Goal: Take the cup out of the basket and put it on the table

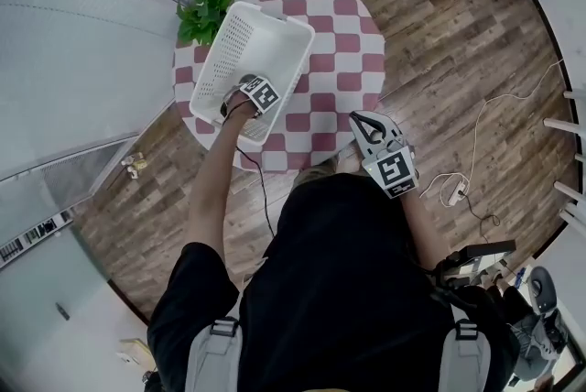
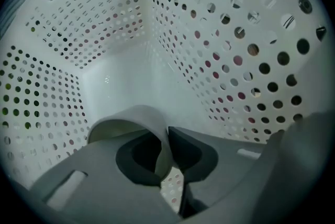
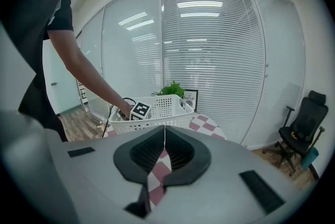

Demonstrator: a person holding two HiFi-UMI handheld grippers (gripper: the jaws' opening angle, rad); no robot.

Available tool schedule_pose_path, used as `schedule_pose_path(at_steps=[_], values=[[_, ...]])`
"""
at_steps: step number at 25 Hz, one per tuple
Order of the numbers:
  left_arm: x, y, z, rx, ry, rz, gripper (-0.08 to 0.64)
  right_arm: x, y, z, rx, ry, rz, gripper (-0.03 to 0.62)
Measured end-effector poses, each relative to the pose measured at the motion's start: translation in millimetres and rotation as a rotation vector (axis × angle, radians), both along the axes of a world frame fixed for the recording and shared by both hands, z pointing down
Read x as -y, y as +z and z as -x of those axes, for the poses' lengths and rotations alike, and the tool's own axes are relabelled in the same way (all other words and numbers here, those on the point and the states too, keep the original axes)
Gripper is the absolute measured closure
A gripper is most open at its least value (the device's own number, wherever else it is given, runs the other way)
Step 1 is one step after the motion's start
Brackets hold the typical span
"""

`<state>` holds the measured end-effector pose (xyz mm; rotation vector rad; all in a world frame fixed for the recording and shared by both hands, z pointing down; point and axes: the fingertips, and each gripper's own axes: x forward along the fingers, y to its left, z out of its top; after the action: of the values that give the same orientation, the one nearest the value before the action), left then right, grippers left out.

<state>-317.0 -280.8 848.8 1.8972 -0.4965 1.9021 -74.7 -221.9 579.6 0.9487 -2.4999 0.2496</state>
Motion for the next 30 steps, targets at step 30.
schedule_pose_path(at_steps=[30], values=[[53.9, -87.9, -17.3, -0.101, -0.058, -0.326, 0.521, -7.0, -2.9, 11.1, 0.022, -0.088, -0.025, 0.580]])
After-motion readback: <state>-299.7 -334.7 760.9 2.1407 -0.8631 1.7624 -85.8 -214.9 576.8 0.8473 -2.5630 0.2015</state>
